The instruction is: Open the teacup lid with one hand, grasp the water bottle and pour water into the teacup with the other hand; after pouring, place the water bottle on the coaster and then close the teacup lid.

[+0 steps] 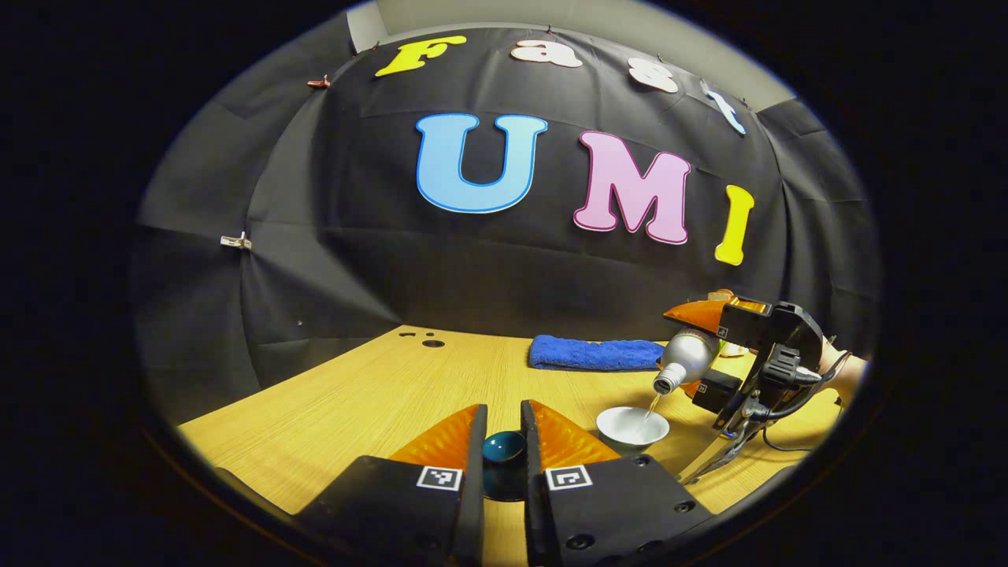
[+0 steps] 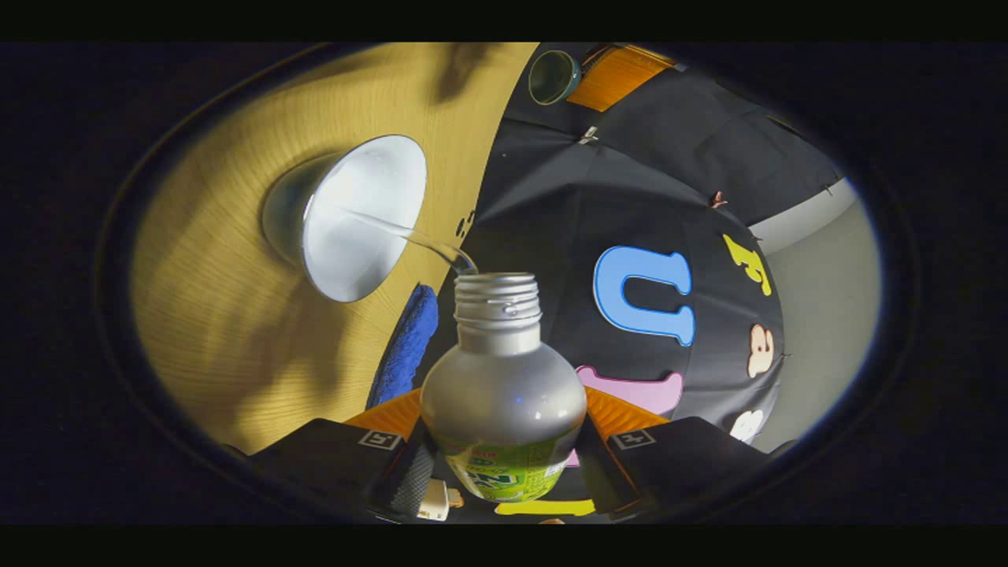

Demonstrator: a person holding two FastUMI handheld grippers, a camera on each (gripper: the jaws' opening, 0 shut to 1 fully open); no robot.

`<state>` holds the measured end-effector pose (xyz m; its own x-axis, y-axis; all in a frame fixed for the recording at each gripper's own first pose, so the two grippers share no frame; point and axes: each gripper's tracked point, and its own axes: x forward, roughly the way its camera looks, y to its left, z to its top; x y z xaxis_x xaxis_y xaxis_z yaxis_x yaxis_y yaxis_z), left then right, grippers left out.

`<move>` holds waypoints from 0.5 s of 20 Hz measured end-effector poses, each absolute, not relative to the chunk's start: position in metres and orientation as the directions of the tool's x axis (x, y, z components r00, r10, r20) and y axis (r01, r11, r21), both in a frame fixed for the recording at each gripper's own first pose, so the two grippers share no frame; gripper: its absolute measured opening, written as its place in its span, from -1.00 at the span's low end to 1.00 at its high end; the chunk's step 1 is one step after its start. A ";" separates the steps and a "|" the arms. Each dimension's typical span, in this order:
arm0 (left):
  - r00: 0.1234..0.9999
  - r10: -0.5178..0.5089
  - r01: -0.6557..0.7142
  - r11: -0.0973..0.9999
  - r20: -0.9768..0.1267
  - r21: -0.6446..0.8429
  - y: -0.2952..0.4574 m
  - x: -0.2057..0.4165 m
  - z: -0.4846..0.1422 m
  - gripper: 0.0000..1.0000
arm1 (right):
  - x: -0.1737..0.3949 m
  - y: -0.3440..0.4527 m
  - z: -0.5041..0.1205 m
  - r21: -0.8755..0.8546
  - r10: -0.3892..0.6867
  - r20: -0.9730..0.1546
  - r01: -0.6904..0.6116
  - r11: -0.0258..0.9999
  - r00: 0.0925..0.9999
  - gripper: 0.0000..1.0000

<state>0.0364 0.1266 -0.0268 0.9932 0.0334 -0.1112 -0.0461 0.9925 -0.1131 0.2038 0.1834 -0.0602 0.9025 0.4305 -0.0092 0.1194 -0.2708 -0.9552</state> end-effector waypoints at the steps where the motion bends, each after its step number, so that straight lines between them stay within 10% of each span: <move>1: 0.993 0.034 -0.046 0.993 -0.110 -0.113 0.127 0.036 -0.026 -0.51 | 0.204 0.184 -0.059 -0.954 0.433 -0.011 0.120 -0.274 0.902 0.60; 10: 0.994 0.037 -0.049 0.992 -0.105 -0.115 0.126 0.032 -0.024 -0.51 | 0.202 0.184 -0.048 -0.942 0.442 0.011 0.158 -0.297 0.897 0.60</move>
<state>0.0322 0.1261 -0.0244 0.9938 0.0367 -0.1053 -0.0489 0.9921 -0.1154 0.2024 0.1841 -0.0483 0.8967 0.4424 0.0106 0.1579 -0.2974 -0.9416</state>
